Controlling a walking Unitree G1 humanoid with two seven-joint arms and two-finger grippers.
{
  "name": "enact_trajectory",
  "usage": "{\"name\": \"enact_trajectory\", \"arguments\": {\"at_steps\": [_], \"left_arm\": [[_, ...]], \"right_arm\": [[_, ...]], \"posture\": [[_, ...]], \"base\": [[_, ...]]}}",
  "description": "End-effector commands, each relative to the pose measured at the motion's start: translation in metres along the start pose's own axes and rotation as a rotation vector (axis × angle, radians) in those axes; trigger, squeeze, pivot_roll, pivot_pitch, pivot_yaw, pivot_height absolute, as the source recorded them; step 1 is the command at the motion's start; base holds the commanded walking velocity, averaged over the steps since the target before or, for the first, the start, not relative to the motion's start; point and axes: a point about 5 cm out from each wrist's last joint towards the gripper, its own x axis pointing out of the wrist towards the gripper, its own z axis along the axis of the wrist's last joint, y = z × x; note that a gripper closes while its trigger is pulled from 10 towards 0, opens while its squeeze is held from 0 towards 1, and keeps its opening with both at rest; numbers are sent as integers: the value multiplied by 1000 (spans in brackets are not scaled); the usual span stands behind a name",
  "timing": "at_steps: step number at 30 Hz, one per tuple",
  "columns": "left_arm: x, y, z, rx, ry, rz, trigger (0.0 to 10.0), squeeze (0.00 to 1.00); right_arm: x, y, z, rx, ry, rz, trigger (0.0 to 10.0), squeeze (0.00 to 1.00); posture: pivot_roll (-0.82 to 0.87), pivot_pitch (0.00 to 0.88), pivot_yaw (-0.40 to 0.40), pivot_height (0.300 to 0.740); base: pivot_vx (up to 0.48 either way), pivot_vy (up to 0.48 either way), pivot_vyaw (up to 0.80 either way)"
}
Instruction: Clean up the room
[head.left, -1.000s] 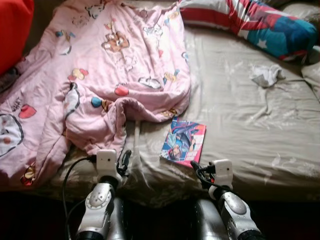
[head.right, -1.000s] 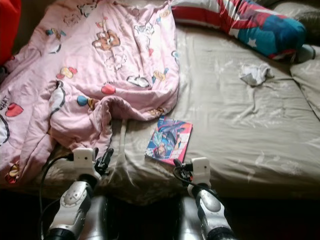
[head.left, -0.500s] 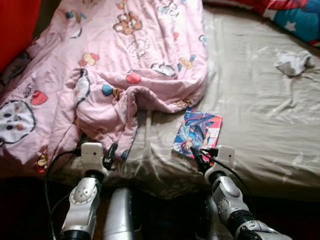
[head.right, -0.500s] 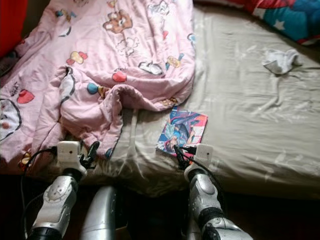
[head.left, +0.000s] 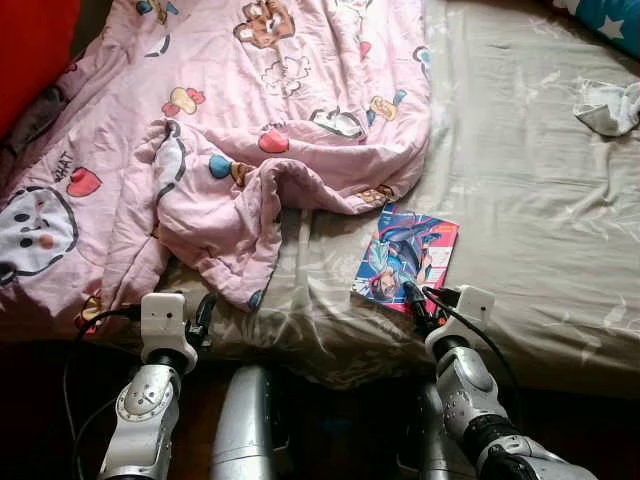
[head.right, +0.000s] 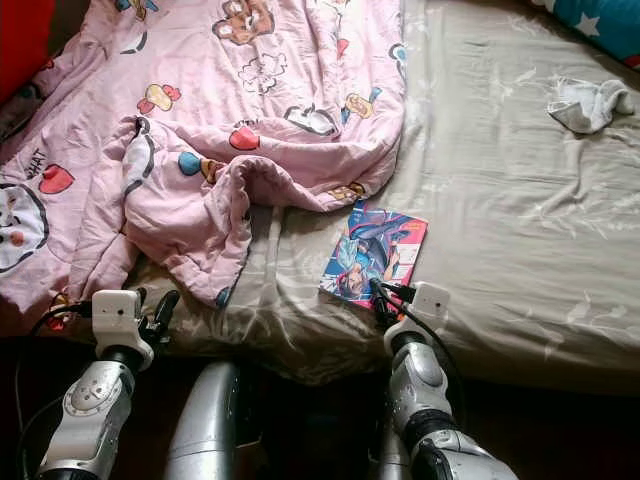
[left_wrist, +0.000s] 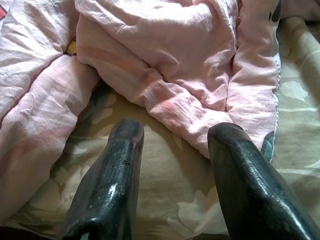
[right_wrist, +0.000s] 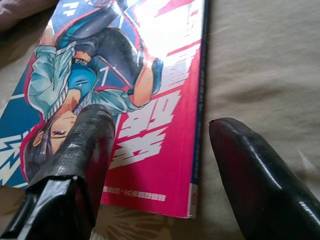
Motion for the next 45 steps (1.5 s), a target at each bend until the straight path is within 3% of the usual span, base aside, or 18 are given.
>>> {"name": "enact_trajectory", "arguments": {"at_steps": [1,5,10,13,18,26,33,45], "left_arm": [[-5,2,-8,-3,41,7,10000,0],[-4,2,-5,-8,34,6,10000,0],[-5,4,-4,1,32,4,10000,0],[-5,5,-3,5,32,1,10000,0],[-4,5,-3,9,31,-1,10000,0],[-4,7,0,25,27,-3,10000,0],[-5,9,1,31,27,-1,10000,0],[1,5,3,34,25,-16,10000,0]], "right_arm": [[-7,-8,-12,24,36,-30,10000,0],[-9,-4,-20,148,63,3,10000,0],[-10,0,-26,222,94,26,10000,0],[-11,3,-32,354,121,48,10000,0],[-14,1,-38,404,150,32,10000,0],[-26,-12,-56,586,203,-26,10000,0],[-32,-14,-65,622,238,-36,10000,0],[-24,1,-57,636,244,71,10000,0]], "posture": [[126,306,43,595],[136,293,43,595],[139,288,47,595],[144,285,52,595],[149,285,53,595],[169,290,54,595],[185,296,58,595],[186,285,60,595]], "base": [[0,0,0],[0,0,0],[0,0,0],[0,0,0],[0,0,0],[0,0,0],[0,0,0],[0,0,0]]}}
